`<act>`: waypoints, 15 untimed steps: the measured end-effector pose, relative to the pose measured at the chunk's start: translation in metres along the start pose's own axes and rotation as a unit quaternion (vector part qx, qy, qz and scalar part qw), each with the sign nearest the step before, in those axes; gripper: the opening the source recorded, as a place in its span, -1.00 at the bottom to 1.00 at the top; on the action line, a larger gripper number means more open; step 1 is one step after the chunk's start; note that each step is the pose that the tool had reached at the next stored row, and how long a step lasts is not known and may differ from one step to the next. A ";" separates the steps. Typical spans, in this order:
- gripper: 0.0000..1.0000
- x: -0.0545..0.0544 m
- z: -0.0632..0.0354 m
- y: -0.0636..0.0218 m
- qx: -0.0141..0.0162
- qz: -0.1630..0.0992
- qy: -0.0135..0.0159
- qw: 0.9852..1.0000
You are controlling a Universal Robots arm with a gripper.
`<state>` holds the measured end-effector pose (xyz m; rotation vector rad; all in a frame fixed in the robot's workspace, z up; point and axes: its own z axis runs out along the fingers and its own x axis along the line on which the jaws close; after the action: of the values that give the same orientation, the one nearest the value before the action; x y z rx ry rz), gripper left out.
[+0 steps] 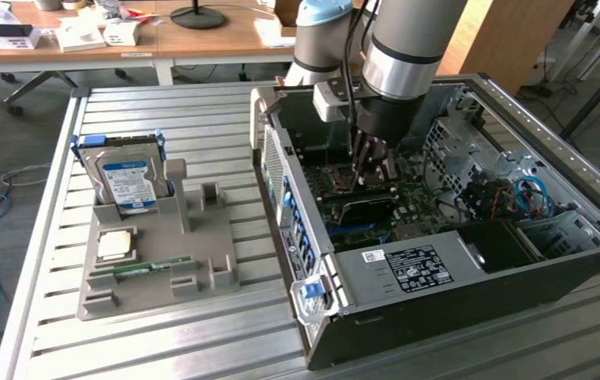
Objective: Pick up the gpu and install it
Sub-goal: 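Press down on the gpu until it lock into place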
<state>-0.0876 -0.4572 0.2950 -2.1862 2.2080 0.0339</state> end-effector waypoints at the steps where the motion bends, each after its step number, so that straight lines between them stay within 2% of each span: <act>1: -0.79 0.000 0.0000 0.0000 0.000 0.000 0.000 1.000; 15: -0.79 -0.003 0.0001 0.0000 0.000 0.000 0.000 1.000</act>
<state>-0.0876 -0.4543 0.2949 -2.1861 2.2079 0.0338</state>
